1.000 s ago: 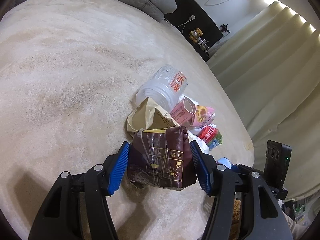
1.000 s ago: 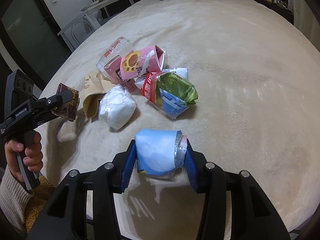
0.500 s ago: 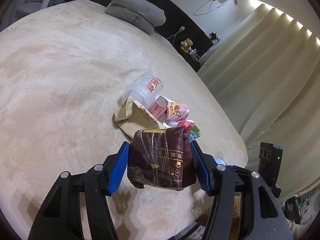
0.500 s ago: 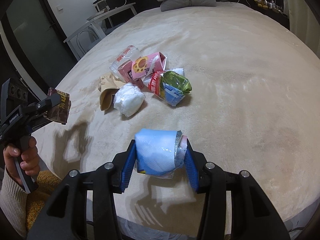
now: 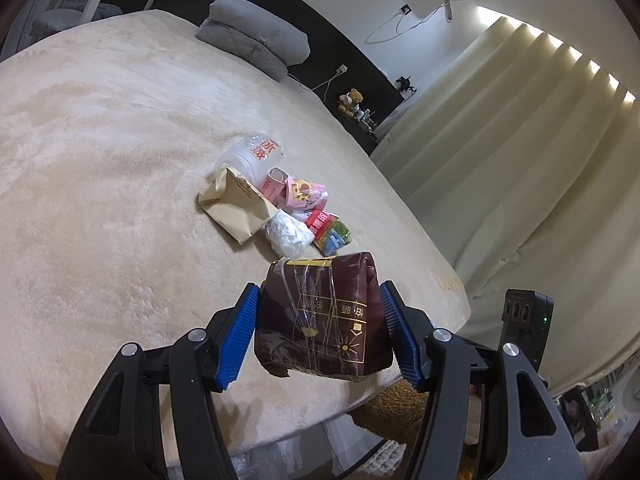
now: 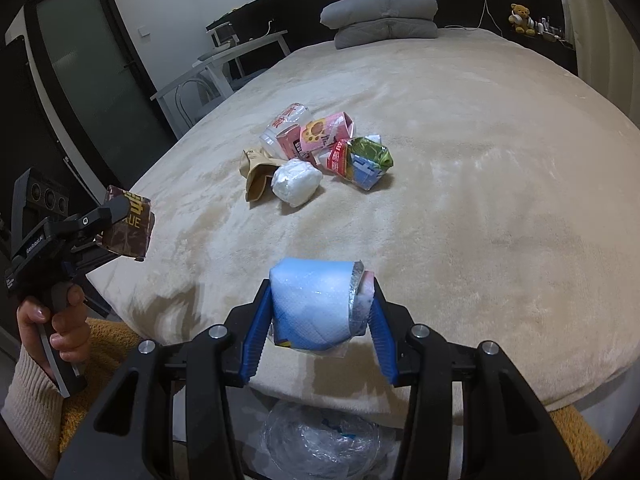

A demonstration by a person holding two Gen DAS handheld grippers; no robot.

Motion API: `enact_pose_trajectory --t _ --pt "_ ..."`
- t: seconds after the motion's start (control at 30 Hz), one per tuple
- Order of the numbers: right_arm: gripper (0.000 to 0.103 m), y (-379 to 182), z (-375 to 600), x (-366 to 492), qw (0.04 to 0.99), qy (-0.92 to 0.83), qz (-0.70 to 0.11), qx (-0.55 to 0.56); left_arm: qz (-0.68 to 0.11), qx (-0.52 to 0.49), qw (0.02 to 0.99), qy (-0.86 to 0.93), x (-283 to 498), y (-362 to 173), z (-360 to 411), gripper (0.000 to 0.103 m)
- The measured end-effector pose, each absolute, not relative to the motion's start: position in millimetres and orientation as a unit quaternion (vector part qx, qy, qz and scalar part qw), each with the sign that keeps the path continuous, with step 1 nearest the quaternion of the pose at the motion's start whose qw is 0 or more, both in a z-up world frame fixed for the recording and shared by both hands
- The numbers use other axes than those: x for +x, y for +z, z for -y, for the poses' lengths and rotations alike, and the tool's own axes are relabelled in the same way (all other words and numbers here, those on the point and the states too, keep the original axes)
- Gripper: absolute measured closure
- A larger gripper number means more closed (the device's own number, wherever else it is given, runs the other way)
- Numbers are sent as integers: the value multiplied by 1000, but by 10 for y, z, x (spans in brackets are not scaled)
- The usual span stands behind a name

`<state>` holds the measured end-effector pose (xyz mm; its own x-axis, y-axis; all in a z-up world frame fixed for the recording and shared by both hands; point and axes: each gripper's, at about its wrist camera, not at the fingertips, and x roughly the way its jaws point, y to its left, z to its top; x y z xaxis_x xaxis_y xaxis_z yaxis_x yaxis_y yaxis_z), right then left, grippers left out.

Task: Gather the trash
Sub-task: 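Carry the brown wrapper and blue-white packet down over the floor bin with both tools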

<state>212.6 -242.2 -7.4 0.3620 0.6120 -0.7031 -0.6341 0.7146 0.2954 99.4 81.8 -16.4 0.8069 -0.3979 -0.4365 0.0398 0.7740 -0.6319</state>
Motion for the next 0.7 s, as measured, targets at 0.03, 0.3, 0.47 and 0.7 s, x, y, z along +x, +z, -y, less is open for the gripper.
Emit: enact_pose_trajectory --t 0.03,0.3,0.47,0.7 --pt "57 -74 2452 2085 826 378 -419 -11 -285 -312 898 -124 946 -169 -782 43" --pt "57 -89 2618 1792 829 378 -411 -9 -285 -310 897 -136 636 -215 -510 43" --pt "57 -128 2667 1658 828 381 -412 -14 -287 -313 894 -141 476 -269 -377 44" --pt "57 -169 2751 1493 826 385 -412 -14 -287 -322 891 -144 283 -324 -246 43"
